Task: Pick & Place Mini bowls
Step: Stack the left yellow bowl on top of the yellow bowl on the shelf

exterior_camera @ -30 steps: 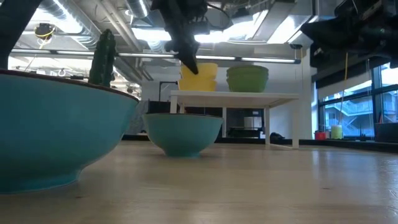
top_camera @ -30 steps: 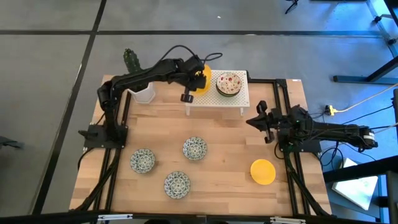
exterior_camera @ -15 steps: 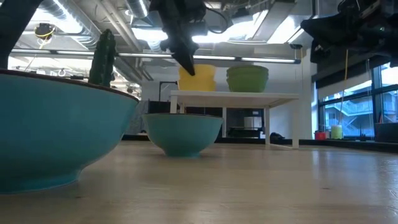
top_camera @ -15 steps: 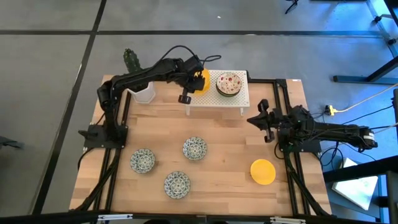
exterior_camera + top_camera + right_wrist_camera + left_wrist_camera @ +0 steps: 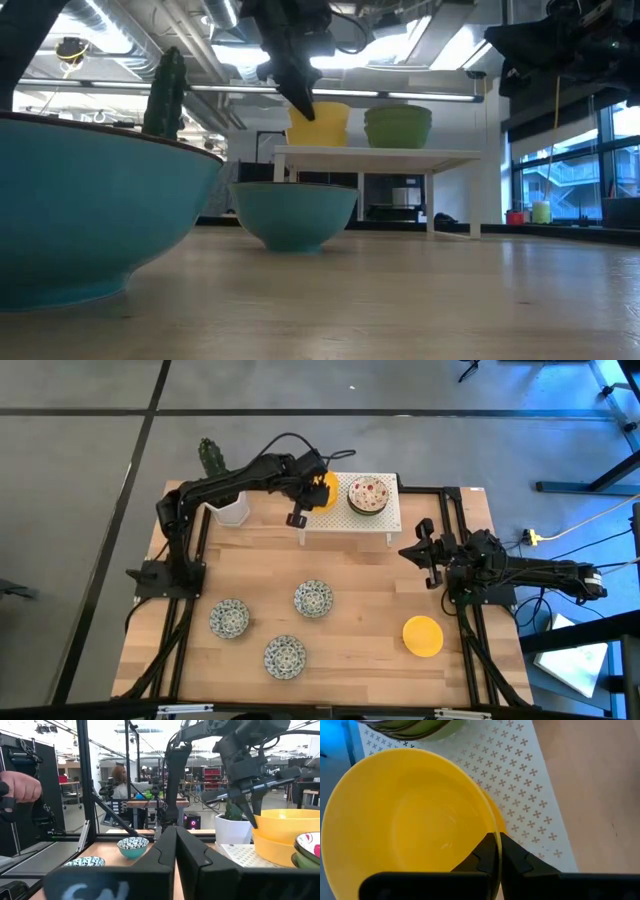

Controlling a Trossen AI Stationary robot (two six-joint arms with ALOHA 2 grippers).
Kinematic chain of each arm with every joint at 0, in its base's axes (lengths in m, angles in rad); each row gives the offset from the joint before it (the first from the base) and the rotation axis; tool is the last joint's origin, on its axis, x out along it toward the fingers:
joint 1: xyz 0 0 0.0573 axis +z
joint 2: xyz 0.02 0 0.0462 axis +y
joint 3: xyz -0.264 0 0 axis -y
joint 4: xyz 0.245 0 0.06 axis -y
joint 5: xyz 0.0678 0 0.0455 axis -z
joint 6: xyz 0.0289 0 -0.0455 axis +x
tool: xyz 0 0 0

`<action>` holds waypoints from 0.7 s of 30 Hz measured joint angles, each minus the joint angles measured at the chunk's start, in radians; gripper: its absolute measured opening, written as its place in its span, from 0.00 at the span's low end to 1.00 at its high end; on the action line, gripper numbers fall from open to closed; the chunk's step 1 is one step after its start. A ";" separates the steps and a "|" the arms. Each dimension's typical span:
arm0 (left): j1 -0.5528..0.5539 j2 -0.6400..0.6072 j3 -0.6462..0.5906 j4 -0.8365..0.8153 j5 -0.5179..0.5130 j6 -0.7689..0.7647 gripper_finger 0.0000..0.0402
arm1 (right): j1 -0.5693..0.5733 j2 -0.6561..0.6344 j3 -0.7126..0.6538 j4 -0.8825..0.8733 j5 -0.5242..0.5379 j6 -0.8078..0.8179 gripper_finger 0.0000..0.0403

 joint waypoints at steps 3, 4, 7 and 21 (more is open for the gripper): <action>-0.001 0.000 0.000 -0.012 0.000 0.000 0.04 | 0.000 0.000 0.000 0.000 0.000 0.000 0.03; 0.000 0.000 0.000 -0.013 0.000 0.000 0.04 | 0.000 0.000 0.000 0.000 0.000 0.001 0.03; 0.000 0.000 0.000 -0.012 0.000 0.000 0.07 | 0.000 0.000 0.000 -0.001 0.000 0.002 0.03; -0.020 0.000 0.000 -0.014 0.014 0.002 0.27 | 0.000 0.000 0.000 -0.004 -0.012 0.011 0.03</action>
